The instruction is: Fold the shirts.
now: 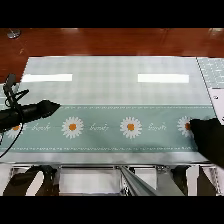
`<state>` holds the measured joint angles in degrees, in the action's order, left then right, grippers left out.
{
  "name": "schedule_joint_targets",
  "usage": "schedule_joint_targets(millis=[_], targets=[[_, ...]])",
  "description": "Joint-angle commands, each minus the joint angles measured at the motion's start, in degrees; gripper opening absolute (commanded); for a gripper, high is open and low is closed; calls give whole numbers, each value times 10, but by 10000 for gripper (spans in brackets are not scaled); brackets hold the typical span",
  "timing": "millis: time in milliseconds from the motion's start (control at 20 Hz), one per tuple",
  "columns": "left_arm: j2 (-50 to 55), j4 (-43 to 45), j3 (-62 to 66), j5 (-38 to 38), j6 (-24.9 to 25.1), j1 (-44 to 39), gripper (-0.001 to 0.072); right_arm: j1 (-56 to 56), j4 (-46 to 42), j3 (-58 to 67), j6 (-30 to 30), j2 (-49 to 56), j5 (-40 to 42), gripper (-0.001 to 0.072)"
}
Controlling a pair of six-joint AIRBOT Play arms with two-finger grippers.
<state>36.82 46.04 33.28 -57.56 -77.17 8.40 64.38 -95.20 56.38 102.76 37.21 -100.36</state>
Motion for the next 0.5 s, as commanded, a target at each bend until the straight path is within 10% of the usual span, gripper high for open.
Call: schedule_joint_targets(millis=[0,150,300,450], targets=[[0,0,0,3,0,0,21,15,-3,-73,-6,-37,54,617],[10,0,28,25,3,2,21,-28,127,10,-16,42,118,590],[74,0,165,8,16,1,20,-137,349,148,-67,146,205,115],[179,1,369,-53,16,-29,19,-357,471,248,-149,224,308,27]])
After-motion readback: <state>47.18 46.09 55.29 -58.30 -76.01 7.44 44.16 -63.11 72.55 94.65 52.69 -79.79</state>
